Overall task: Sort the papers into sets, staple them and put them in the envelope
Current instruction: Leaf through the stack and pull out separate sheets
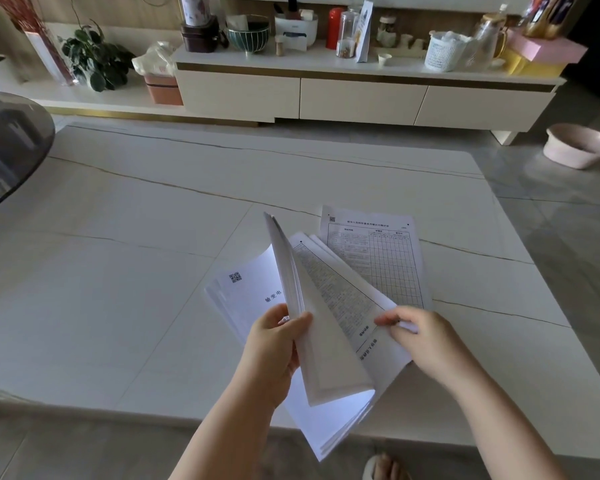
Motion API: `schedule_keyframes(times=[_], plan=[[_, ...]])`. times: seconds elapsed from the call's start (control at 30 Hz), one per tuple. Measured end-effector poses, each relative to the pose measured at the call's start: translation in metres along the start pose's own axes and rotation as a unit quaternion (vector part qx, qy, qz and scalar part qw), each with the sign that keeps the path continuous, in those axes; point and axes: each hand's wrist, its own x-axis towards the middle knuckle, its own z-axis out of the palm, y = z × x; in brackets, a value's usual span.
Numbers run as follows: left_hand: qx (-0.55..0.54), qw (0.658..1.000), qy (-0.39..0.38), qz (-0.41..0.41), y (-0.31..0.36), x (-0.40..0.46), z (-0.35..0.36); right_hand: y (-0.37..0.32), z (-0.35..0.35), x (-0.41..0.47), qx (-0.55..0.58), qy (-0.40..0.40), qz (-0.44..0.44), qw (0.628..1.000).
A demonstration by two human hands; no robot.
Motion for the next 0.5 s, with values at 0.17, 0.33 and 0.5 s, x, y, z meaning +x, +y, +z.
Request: schedule_keyframes(times=[0.17, 0.33, 0.5], plan=[[-0.043, 0.999, -0.009, -0.03, -0.003, 0.0, 0.002, -0.022, -0.006, -0.026, 0.054, -0.021, -0.084, 0.995], [-0.016, 1.0, 0.005, -0.023, -0.005, -0.001, 0.002, -0.027, -0.002, -0.029, 0.028, -0.035, -0.117, 0.992], [0.028, 0.999, 0.029, 0.013, -0.003, 0.0, 0.0, -0.013, -0.007, -0.022, 0.036, -0.007, -0.064, 0.997]])
